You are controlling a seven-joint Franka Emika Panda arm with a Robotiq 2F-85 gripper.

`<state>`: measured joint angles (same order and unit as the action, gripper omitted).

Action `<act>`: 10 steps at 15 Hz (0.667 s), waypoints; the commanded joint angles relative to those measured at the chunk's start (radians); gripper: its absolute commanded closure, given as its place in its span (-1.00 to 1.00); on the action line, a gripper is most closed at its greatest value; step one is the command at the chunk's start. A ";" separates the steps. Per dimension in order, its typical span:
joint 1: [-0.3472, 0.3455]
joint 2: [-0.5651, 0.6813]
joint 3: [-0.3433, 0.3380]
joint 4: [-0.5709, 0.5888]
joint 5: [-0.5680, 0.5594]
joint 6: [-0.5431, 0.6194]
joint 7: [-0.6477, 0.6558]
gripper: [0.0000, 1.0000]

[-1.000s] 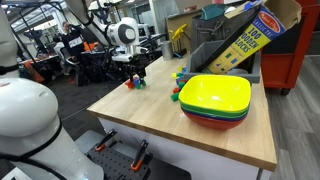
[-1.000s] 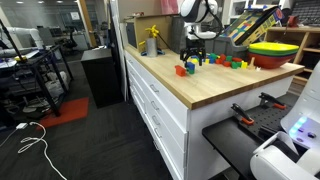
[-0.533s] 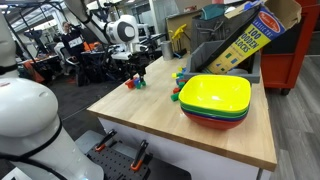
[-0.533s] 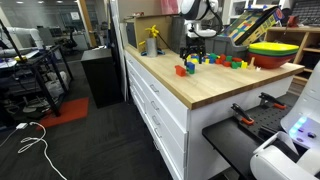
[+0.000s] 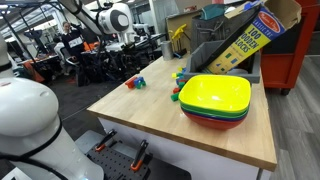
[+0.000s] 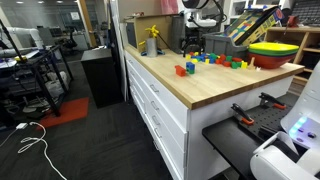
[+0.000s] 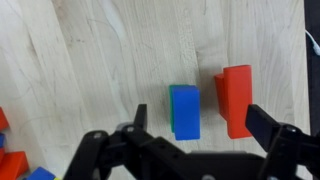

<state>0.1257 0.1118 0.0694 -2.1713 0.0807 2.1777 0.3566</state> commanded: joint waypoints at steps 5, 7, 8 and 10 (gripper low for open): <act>0.034 -0.086 0.064 -0.017 -0.016 -0.131 -0.007 -1.00; 0.049 -0.068 0.086 -0.009 -0.015 -0.124 -0.016 -1.00; 0.055 -0.055 0.095 -0.005 -0.015 -0.116 -0.017 -1.00; 0.064 -0.039 0.104 0.001 -0.016 -0.119 -0.019 -1.00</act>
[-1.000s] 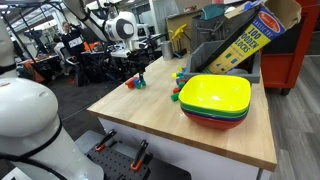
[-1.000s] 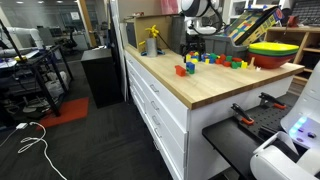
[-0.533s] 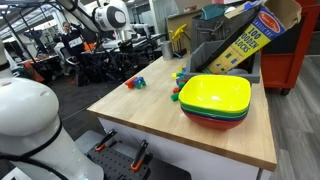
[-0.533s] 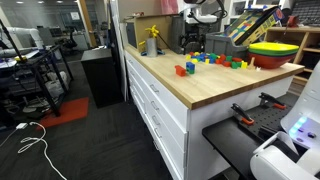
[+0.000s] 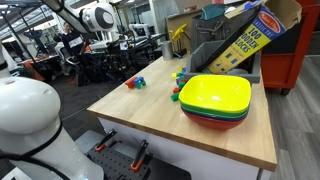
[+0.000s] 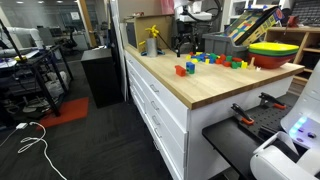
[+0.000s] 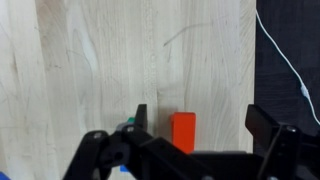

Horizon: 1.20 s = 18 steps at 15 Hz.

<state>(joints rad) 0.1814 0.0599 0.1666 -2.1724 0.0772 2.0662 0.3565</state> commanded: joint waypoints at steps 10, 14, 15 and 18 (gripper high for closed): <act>0.016 0.106 -0.004 0.010 -0.043 0.015 -0.014 -1.00; 0.016 0.128 -0.005 0.012 -0.039 0.015 -0.021 -1.00; 0.015 0.134 -0.005 0.015 -0.036 0.018 -0.023 -1.00; 0.016 0.149 -0.006 0.024 -0.035 0.024 -0.022 -1.00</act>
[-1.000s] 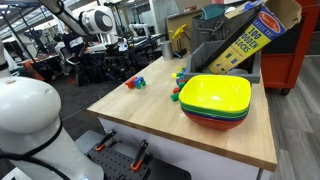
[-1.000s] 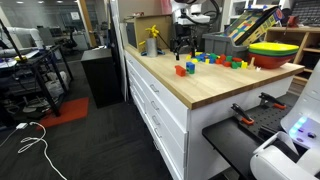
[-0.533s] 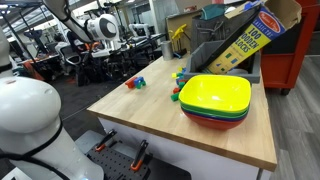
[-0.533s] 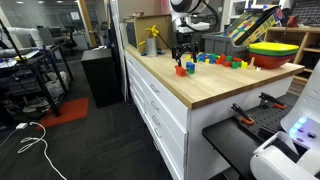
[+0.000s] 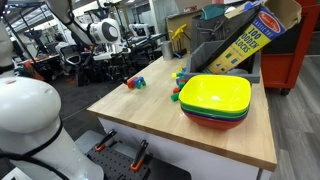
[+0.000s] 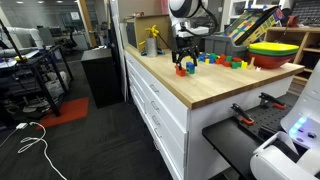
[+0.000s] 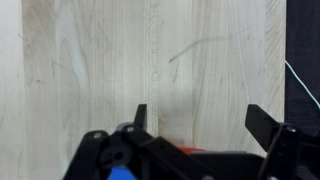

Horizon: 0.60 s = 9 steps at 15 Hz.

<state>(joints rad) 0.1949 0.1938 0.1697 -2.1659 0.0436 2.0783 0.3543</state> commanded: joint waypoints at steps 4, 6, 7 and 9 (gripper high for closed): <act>0.002 0.036 -0.015 0.036 -0.003 0.034 -0.016 -1.00; 0.000 0.045 -0.020 0.045 -0.003 0.046 -0.016 -1.00; 0.000 0.050 -0.023 0.050 -0.004 0.050 -0.015 -1.00; -0.002 0.059 -0.028 0.057 -0.002 0.056 -0.014 -1.00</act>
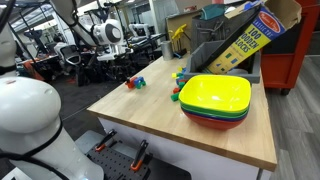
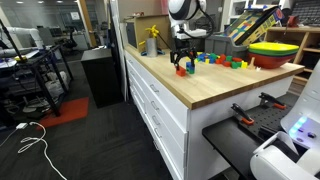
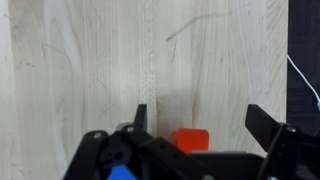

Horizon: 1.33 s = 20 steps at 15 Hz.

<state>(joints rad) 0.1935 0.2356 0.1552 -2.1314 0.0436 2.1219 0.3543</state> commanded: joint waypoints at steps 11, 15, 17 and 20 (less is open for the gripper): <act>0.003 0.038 -0.027 0.032 -0.005 0.040 -0.008 -1.00; 0.004 0.038 -0.028 0.032 -0.008 0.043 -0.005 -1.00; 0.004 0.038 -0.028 0.032 -0.010 0.044 -0.004 -1.00; 0.005 0.037 -0.030 0.028 -0.014 0.045 -0.002 -1.00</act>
<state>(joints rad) 0.1929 0.2699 0.1360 -2.1114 0.0436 2.1596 0.3543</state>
